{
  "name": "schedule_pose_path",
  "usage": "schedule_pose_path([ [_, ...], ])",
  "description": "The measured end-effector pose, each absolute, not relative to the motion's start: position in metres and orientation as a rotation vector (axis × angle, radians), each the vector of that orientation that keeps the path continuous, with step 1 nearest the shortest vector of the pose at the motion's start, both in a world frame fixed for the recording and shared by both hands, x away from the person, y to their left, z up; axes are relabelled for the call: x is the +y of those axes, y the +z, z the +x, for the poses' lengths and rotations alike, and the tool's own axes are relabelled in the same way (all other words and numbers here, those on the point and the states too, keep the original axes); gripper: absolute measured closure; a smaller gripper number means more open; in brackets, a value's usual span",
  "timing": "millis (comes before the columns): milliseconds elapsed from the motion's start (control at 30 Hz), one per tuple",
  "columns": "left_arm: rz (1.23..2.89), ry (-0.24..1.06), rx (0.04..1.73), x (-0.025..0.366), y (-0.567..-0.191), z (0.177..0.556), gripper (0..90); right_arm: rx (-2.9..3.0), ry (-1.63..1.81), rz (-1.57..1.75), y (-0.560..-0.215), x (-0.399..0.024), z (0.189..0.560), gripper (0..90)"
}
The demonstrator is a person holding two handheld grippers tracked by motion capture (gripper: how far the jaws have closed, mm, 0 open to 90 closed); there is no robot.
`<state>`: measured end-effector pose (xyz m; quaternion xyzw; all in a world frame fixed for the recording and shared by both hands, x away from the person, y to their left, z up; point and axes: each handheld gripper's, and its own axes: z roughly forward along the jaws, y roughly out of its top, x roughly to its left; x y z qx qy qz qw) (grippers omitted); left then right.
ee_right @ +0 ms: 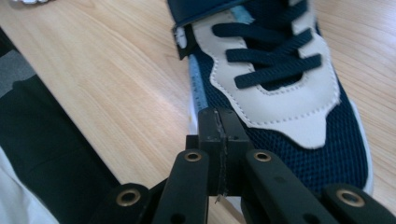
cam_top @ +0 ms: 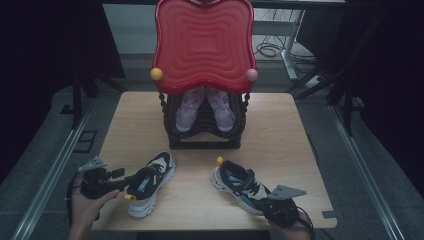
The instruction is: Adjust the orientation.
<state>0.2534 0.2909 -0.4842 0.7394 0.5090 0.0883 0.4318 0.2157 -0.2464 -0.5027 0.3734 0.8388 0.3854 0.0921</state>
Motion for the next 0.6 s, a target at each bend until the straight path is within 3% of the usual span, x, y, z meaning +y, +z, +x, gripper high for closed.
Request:
schedule_pose_path([
  [600, 1.815, 0.223, 1.234, 0.293, -0.475, 0.247, 37.9, 2.351, 1.083, 1.257, -0.504, -0.283, 0.237, 89.5],
])
